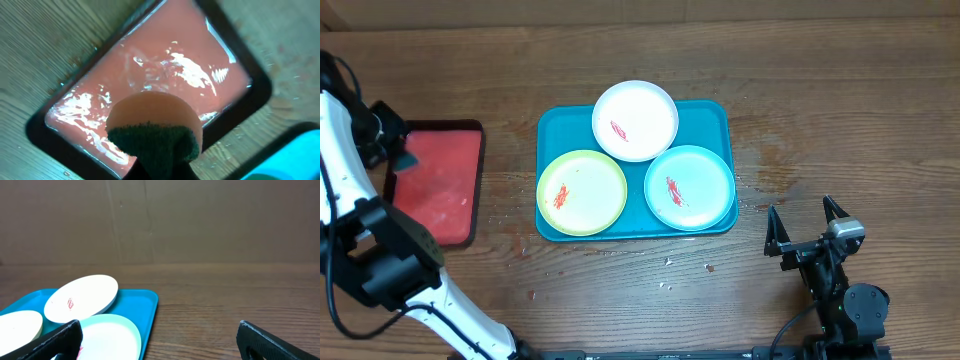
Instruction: Clean dirty plates on tray and stack at the side
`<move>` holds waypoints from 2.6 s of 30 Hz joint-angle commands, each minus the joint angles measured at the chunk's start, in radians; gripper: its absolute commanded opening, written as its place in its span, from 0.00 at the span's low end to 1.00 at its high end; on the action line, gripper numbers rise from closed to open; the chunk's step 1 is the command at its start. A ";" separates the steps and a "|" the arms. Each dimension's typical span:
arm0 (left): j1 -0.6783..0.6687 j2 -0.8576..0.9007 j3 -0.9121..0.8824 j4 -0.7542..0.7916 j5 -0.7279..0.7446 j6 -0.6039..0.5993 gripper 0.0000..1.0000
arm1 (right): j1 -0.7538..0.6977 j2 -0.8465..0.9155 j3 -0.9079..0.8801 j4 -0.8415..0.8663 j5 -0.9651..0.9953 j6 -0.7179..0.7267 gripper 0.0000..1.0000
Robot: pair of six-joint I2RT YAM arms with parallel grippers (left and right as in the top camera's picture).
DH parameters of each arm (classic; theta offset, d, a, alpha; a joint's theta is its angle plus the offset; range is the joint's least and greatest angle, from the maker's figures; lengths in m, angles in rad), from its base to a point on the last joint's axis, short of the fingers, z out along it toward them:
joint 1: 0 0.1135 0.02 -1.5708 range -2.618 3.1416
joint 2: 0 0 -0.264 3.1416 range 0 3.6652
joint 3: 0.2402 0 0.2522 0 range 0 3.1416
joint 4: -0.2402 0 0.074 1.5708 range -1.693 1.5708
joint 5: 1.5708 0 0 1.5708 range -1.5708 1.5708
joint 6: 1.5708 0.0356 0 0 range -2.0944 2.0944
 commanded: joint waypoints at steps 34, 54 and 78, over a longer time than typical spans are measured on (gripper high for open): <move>0.004 -0.122 -0.404 0.502 0.161 0.190 0.04 | -0.003 -0.011 -0.010 0.004 0.013 0.000 1.00; 0.260 -0.115 -0.381 0.566 1.224 0.147 0.04 | -0.003 -0.011 -0.010 0.004 0.013 0.000 1.00; 0.280 -0.204 -0.434 0.625 1.239 0.335 0.04 | -0.003 -0.011 -0.010 0.004 0.013 0.000 1.00</move>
